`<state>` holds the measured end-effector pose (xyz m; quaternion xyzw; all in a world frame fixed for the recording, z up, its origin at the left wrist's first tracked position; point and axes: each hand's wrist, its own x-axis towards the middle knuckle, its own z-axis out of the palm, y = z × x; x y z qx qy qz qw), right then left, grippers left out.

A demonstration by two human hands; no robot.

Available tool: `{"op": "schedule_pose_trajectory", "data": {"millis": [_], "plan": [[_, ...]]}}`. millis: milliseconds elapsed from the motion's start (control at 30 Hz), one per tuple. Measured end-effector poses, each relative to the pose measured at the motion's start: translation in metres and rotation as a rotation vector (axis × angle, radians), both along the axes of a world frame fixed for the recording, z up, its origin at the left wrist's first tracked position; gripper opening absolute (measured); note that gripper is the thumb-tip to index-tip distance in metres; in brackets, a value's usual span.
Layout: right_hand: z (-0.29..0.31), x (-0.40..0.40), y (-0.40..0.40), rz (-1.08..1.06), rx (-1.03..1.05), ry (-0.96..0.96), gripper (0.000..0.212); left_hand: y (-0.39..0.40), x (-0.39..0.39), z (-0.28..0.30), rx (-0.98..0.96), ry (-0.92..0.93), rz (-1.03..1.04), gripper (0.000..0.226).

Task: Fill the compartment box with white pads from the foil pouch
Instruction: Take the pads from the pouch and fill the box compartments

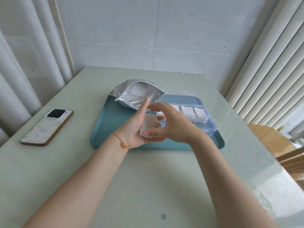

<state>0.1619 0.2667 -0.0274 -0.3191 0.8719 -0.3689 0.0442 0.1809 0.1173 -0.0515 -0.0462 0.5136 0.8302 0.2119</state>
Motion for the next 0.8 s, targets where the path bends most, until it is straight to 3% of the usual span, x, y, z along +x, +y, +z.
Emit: {"op": "schedule_pose_trajectory", "data": {"millis": [100,300,433,600,800], "plan": [[-0.006,0.005,-0.009,0.027,0.273,0.166,0.095,-0.002,-0.001,-0.003,-0.027,0.002,-0.001,0.073],[-0.010,0.004,-0.013,-0.059,0.223,0.367,0.077,0.000,-0.002,-0.002,-0.017,0.068,-0.016,0.070],[-0.012,0.002,-0.011,-0.025,0.227,0.311,0.092,0.001,-0.003,-0.004,-0.035,0.119,-0.003,0.074],[-0.013,-0.001,-0.011,-0.041,0.172,0.358,0.077,0.002,0.000,0.000,-0.012,0.158,-0.035,0.071],[-0.012,0.000,-0.008,-0.015,0.215,0.289,0.100,0.001,-0.002,-0.004,-0.011,0.143,-0.035,0.075]]}}
